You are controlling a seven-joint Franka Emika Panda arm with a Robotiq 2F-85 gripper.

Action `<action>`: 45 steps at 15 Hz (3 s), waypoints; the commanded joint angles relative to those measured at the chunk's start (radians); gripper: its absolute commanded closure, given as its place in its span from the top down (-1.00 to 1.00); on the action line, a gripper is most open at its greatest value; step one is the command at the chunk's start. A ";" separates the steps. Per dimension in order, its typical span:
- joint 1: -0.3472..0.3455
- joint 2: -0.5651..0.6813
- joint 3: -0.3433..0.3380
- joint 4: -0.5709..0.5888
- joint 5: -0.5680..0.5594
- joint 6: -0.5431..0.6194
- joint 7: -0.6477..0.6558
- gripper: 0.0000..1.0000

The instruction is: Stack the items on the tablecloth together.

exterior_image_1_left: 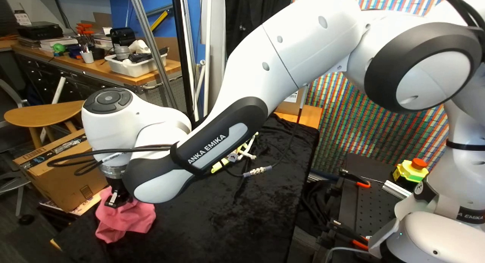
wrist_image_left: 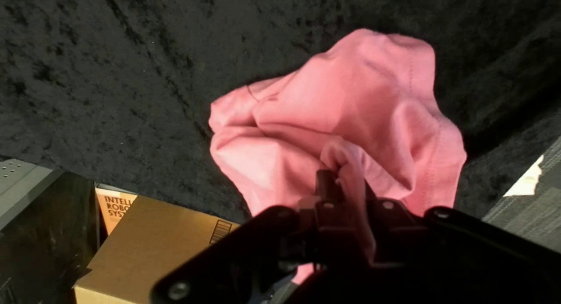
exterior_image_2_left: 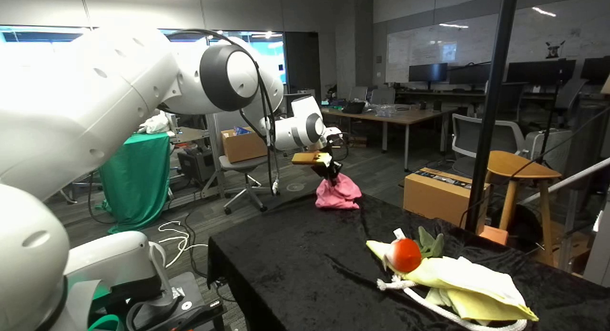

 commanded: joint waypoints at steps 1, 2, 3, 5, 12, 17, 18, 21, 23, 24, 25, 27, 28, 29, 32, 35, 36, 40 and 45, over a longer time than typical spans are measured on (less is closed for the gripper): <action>-0.008 -0.136 -0.010 -0.128 -0.010 0.030 0.001 -0.82; -0.012 -0.175 -0.014 -0.164 -0.013 0.033 -0.002 -0.82; -0.013 -0.211 -0.023 -0.198 -0.013 0.039 0.009 -0.82; -0.027 -0.310 -0.032 -0.300 -0.009 0.041 0.000 -0.82; -0.106 -0.600 -0.082 -0.609 -0.140 0.129 0.145 -0.82; -0.192 -0.750 -0.124 -0.800 -0.236 0.170 0.298 -0.82; -0.213 -0.767 -0.130 -0.827 -0.258 0.168 0.330 -0.82; -0.284 -0.777 -0.126 -0.879 -0.292 0.164 0.396 -0.82; -0.328 -0.769 -0.118 -0.898 -0.284 0.155 0.413 -0.82; -0.338 -0.762 -0.121 -0.899 -0.288 0.140 0.435 -0.82; -0.349 -0.751 -0.121 -0.902 -0.285 0.137 0.448 -0.82; -0.371 -0.731 -0.115 -0.902 -0.265 0.124 0.447 -0.82; -0.377 -0.726 -0.113 -0.903 -0.258 0.115 0.444 -0.82; -0.379 -0.711 -0.112 -0.897 -0.261 0.108 0.448 -0.82; -0.387 -0.691 -0.107 -0.891 -0.246 0.086 0.438 -0.80; -0.392 -0.690 -0.096 -0.895 -0.217 0.071 0.416 -0.11; -0.392 -0.691 -0.093 -0.898 -0.215 0.071 0.415 0.02; -0.386 -0.705 -0.094 -0.898 -0.223 0.052 0.436 0.65; -0.382 -0.739 -0.100 -0.905 -0.245 0.023 0.461 1.00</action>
